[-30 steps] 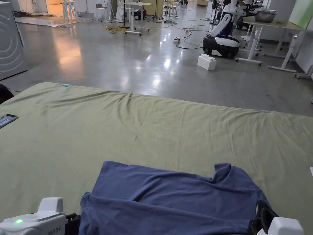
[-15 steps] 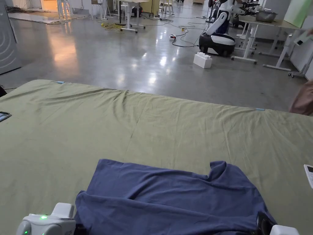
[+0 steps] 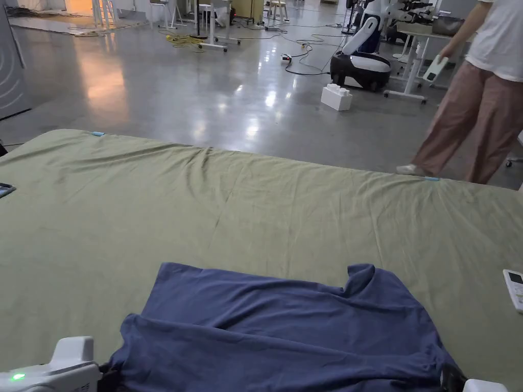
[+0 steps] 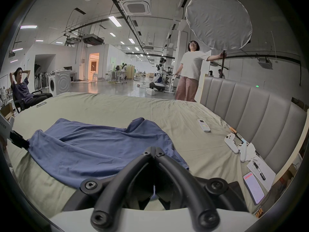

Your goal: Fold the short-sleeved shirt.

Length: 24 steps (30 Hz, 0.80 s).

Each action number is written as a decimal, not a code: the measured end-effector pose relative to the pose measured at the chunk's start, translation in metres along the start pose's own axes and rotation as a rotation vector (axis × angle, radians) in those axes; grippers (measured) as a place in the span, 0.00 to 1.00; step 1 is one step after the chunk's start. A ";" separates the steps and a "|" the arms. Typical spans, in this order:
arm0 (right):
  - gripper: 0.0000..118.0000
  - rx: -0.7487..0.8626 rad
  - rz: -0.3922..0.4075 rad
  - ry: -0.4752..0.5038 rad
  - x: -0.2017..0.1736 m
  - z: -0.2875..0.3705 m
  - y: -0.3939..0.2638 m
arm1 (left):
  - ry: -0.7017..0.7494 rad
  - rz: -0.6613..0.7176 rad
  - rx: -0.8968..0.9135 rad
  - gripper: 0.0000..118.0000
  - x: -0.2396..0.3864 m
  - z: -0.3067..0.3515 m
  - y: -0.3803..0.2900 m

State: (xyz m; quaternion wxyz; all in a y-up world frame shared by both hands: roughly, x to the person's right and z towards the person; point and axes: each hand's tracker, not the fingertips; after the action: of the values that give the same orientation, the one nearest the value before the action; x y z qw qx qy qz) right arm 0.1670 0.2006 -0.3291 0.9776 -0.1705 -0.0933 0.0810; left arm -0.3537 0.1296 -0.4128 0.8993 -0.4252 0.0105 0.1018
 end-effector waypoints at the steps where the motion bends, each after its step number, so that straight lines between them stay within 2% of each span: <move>1: 0.01 -0.031 -0.011 -0.002 0.007 -0.004 -0.001 | -0.006 0.009 0.013 0.06 0.000 0.006 0.000; 4: 0.01 -0.119 -0.015 -0.016 0.029 -0.020 -0.005 | -0.021 0.024 0.032 0.06 -0.002 0.015 -0.002; 5: 0.03 -0.159 -0.043 -0.011 0.037 -0.028 -0.009 | -0.025 0.021 0.035 0.06 -0.002 0.015 -0.001; 6: 0.15 -0.193 -0.039 -0.022 0.046 -0.037 -0.011 | -0.028 0.014 0.037 0.06 -0.002 0.015 -0.001; 7: 0.29 -0.266 -0.082 -0.001 0.054 -0.047 -0.017 | -0.025 0.009 0.038 0.06 -0.002 0.015 -0.001; 8: 0.41 -0.348 -0.109 -0.027 0.062 -0.055 -0.023 | -0.018 0.002 0.034 0.06 -0.001 0.014 -0.001; 9: 0.52 -0.397 -0.088 -0.004 0.069 -0.068 -0.026 | -0.016 -0.006 0.032 0.06 0.001 0.013 0.000; 11: 0.54 -0.472 -0.073 0.011 0.079 -0.087 -0.039 | -0.007 -0.016 0.030 0.06 0.003 0.011 0.002; 15: 0.62 -0.578 -0.096 0.082 0.086 -0.118 -0.055 | 0.004 -0.025 0.026 0.06 0.005 0.008 0.004; 17: 0.63 -0.603 -0.108 0.112 0.084 -0.130 -0.059 | 0.007 -0.025 0.021 0.06 0.005 0.007 0.004; 21: 0.60 -0.663 -0.047 0.126 0.067 -0.147 -0.063 | 0.015 -0.032 0.007 0.06 0.006 0.003 0.003; 23: 0.47 -0.663 -0.024 0.121 0.062 -0.146 -0.063 | 0.016 -0.023 0.000 0.06 0.006 0.001 0.002; 24: 0.34 -0.664 -0.031 0.126 0.061 -0.145 -0.062 | 0.017 -0.022 -0.003 0.06 0.006 0.001 0.001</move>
State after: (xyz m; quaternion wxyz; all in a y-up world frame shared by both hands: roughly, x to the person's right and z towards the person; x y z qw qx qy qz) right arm 0.2649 0.1086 -0.4325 0.8736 -0.4829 -0.0563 0.0207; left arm -0.3484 0.1319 -0.4142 0.8997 -0.4273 0.0133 0.0882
